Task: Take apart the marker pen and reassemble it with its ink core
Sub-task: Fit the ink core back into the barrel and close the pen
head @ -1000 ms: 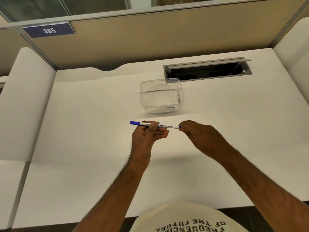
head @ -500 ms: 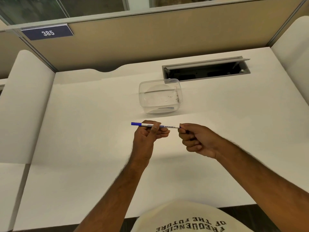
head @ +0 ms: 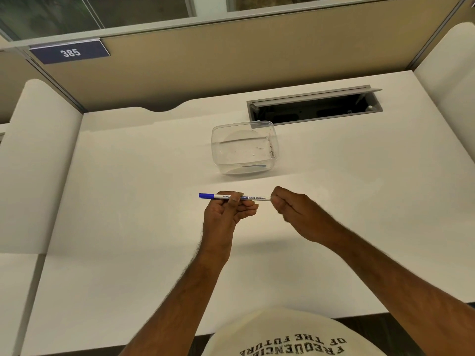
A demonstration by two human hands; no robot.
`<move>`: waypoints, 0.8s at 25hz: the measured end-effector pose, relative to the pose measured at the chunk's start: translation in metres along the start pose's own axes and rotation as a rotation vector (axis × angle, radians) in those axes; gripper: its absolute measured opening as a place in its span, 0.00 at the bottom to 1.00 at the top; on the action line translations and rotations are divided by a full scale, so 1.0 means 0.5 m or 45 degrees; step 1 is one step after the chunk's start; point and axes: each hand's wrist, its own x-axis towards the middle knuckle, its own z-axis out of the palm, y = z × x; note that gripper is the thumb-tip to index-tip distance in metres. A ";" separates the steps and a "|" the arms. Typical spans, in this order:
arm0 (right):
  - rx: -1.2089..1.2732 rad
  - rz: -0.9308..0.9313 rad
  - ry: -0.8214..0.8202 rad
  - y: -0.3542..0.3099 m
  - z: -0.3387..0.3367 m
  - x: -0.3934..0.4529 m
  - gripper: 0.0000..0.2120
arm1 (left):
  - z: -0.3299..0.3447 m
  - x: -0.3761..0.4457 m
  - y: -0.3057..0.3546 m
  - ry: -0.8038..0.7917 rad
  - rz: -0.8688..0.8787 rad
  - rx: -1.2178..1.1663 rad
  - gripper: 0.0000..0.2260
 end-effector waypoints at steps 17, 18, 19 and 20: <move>0.362 0.094 -0.211 -0.007 0.008 0.010 0.16 | -0.017 -0.006 0.004 0.050 -0.012 0.026 0.07; 0.741 0.264 -0.273 -0.014 0.010 0.012 0.16 | -0.016 -0.005 0.004 0.049 -0.010 0.040 0.07; 0.975 0.395 -0.303 -0.017 0.011 0.014 0.16 | -0.015 -0.004 0.003 0.048 -0.008 0.051 0.07; 1.010 0.453 -0.302 -0.017 0.013 0.015 0.15 | -0.013 -0.004 0.003 0.046 -0.009 0.058 0.07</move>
